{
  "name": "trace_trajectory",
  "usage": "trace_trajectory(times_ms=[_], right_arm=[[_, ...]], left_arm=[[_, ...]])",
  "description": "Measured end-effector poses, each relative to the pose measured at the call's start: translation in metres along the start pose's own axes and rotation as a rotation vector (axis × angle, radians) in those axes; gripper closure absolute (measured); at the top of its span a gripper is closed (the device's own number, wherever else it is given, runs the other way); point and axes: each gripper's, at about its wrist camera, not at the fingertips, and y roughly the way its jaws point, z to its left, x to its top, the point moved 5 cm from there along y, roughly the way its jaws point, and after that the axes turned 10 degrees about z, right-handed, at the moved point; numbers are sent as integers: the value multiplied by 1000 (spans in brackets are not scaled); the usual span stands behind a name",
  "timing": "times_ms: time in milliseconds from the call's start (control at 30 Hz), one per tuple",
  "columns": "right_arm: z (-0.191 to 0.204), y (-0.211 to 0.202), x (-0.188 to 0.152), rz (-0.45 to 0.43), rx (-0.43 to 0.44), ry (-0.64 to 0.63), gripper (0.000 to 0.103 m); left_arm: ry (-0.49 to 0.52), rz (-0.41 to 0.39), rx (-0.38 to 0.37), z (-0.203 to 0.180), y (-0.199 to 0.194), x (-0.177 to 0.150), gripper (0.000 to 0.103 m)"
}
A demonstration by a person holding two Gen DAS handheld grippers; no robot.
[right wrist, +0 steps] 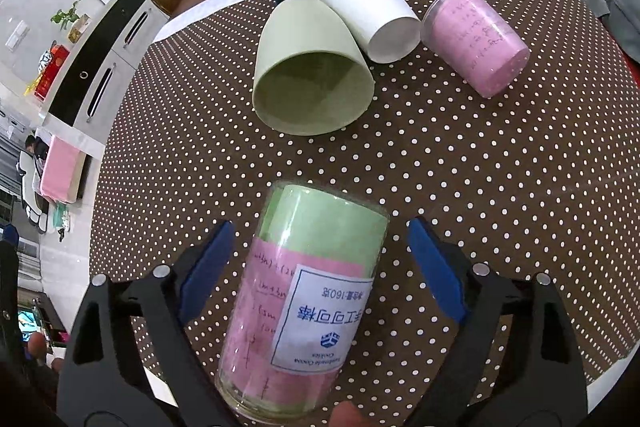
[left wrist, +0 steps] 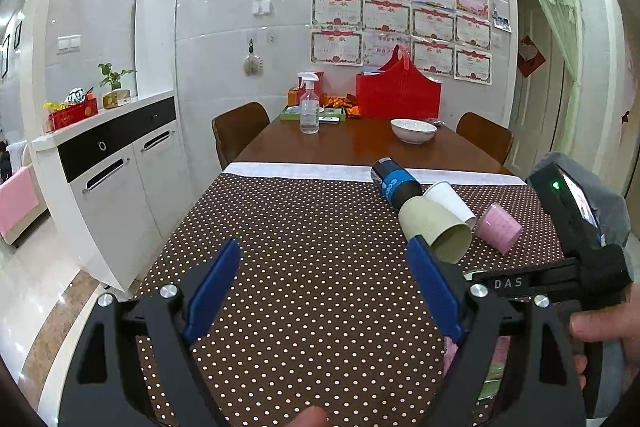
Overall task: Flip cup upside down
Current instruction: 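Lift the jar with the right gripper and rotate it green lid up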
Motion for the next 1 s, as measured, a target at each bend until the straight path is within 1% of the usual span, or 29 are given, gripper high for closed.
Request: trace_trajectory(times_ms=[167, 200, 233, 300, 467, 567, 700, 800, 1000], right_arm=[[2, 12, 2, 39, 0, -3, 18], [3, 16, 2, 52, 1, -6, 21], [5, 19, 4, 59, -4, -11, 27], [8, 21, 4, 54, -2, -23, 28], [6, 12, 4, 25, 41, -33, 29], [2, 0, 2, -5, 80, -36, 30], [1, -18, -1, -73, 132, -58, 30], [-1, -33, -2, -129, 156, -81, 31], [3, -59, -10, -235, 136, -114, 32]], left_arm=[[-2, 6, 2, 2, 2, -2, 19], [-2, 8, 1, 2, 2, -2, 19], [-1, 9, 2, 2, 2, -2, 19], [1, 11, 3, 2, 2, -3, 19], [1, 17, 5, 2, 4, -5, 19], [6, 20, 5, 0, 4, -5, 19], [11, 18, 4, -4, 2, -4, 19], [17, 16, 6, -7, 1, -3, 19], [19, 13, 8, -10, -1, 1, 19]])
